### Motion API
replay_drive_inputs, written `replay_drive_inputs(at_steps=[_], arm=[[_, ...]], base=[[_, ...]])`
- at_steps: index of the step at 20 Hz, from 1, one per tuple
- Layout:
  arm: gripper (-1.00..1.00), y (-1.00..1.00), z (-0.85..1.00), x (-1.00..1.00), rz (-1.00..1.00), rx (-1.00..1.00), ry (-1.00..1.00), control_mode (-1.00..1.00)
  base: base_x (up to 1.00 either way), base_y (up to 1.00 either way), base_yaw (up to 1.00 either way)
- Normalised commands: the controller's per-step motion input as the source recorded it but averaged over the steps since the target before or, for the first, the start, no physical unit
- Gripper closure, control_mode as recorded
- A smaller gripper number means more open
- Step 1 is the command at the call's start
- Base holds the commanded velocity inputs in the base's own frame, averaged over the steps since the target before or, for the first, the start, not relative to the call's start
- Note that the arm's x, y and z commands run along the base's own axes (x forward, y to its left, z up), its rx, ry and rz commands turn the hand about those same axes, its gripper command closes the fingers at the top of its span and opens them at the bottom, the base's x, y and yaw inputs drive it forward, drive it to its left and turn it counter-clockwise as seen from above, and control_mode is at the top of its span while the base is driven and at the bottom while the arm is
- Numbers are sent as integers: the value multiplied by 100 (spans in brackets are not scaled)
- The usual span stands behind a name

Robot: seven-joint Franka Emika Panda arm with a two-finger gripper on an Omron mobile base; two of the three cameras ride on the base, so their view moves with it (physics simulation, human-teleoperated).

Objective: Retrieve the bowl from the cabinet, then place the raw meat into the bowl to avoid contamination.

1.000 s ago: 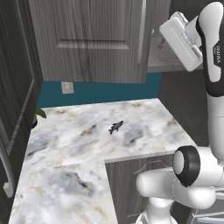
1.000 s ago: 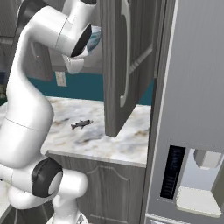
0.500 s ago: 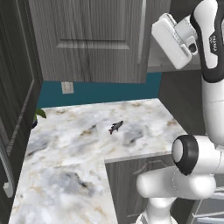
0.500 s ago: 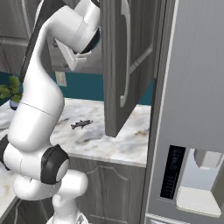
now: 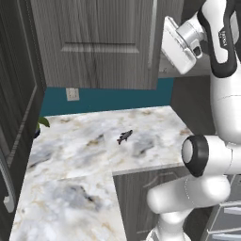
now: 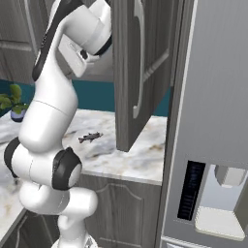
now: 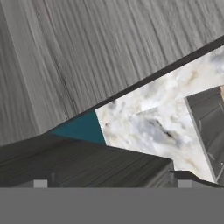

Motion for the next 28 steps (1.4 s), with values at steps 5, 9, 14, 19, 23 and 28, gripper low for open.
replay_drive_inputs(at_steps=[5,9,14,19,23,28], arm=[[-100,30,-6,-1,14,1,7,-100],[-100,43,-12,-46,14,0,6,-100],[-100,52,-10,-82,11,0,3,-100],[-100,59,-5,-84,3,-1,0,-100],[-100,77,-7,-90,6,-6,0,-100],[-100,90,-9,-64,6,-8,1,-100]], base=[[0,0,0],[0,0,0],[0,0,0],[0,0,0],[0,0,0],[0,0,0]])
